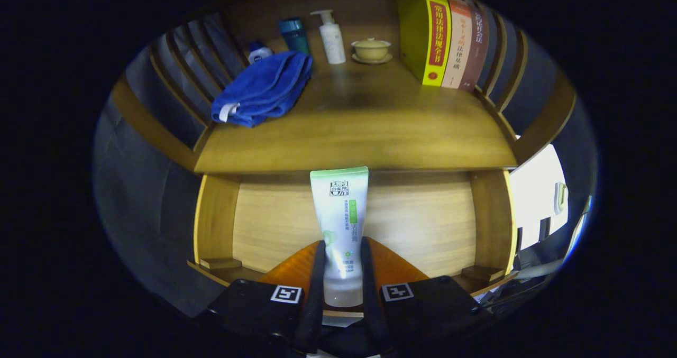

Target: Pull open the drawer, take out the items inside it, and place them on the countertop above the cabinet.

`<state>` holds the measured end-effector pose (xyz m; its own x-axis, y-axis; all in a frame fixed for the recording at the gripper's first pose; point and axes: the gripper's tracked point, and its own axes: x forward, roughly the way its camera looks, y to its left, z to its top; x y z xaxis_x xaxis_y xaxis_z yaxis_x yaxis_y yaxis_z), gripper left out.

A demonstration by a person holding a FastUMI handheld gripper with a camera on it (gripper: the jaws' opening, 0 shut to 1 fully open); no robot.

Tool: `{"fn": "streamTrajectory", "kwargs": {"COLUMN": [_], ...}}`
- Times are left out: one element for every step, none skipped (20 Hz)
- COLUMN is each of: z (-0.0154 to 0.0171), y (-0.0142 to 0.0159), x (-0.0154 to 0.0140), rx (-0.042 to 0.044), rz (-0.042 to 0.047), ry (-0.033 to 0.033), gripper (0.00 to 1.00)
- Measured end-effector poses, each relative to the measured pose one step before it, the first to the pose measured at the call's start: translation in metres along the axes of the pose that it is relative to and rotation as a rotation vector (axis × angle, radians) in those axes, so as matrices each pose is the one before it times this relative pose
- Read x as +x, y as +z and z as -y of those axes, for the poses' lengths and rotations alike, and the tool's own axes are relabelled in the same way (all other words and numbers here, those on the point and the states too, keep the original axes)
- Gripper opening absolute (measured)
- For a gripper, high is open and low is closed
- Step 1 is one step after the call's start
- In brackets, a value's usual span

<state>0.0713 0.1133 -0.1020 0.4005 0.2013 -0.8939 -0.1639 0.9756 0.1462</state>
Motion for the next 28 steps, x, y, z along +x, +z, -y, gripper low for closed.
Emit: {"fn": "streamTrajectory", "kwargs": {"z": [0.00226, 0.00077, -0.00084, -0.00115, -0.00003, 0.00221, 0.00206, 0.00223, 0.00048, -0.00096, -0.00263, -0.00110, 0.00142, 0.00021, -0.00137, 0.00003, 0.00097, 0.00138, 0.00045, -0.00057, 0.00130, 0.00173, -0.00242, 0.00087, -0.00022, -0.00093, -0.00179, -0.00450], "y": [0.01280, 0.01192, 0.01219, 0.01328, 0.01404, 0.01734, 0.01581, 0.01496, 0.01127, 0.00973, 0.00773, 0.00583, 0.00284, 0.00176, 0.00101, 0.00084, -0.00120, -0.00071, -0.00169, -0.00195, -0.00021, -0.00082, -0.00102, 0.00098, -0.00016, -0.00367, -0.00455, -0.00344], "x": [-0.00393, -0.00289, -0.00111, -0.00153, 0.00170, 0.00206, 0.00388, 0.00661, 0.00666, 0.00780, 0.01208, 0.01203, 0.00985, 0.01190, 0.00943, 0.00946, 0.00841, 0.00568, 0.00415, 0.00285, -0.00027, -0.00125, -0.00412, -0.00484, -0.00622, -0.00803, -0.01086, -0.01042], "rx": [0.00254, 0.00144, 0.00631, 0.00319, -0.00093, 0.00216, 0.00100, 0.00060, 0.00448, 0.00883, 0.00231, -0.00121, -0.00774, -0.00307, 0.00309, 0.00570, 0.00603, 0.01136, 0.01458, 0.00698, 0.00682, -0.00545, -0.00219, 0.00022, -0.00362, -0.00177, -0.00157, 0.00018], "rz": [0.02109, 0.01269, 0.00908, 0.01250, 0.01830, 0.01939, 0.01707, 0.00839, 0.00479, 0.00189, -0.00289, -0.00650, -0.01286, -0.00988, -0.00714, -0.01031, -0.01474, -0.01153, -0.00437, 0.00412, 0.01601, 0.00868, 0.01702, 0.02526, 0.02244, 0.01944, 0.02089, 0.03818], "ry": [-0.00703, -0.00173, -0.00019, -0.00290, -0.00581, -0.01013, -0.01318, -0.01302, -0.00782, -0.00119, 0.00393, -0.00283, -0.00827, -0.00522, 0.00121, -0.00100, -0.00374, -0.00663, 0.00012, 0.00575, 0.00014, -0.00048, 0.00771, 0.00057, 0.00756, 0.00886, 0.01193, 0.01491], "gripper": [0.41, 0.41, 0.41, 0.41, 0.41, 0.41, 0.41, 0.41, 0.41, 0.41, 0.41, 0.41, 0.41, 0.41, 0.41, 0.41, 0.41, 0.41, 0.41, 0.43, 0.46, 0.46, 0.50, 0.55, 0.59, 0.64, 0.71, 0.77]}}
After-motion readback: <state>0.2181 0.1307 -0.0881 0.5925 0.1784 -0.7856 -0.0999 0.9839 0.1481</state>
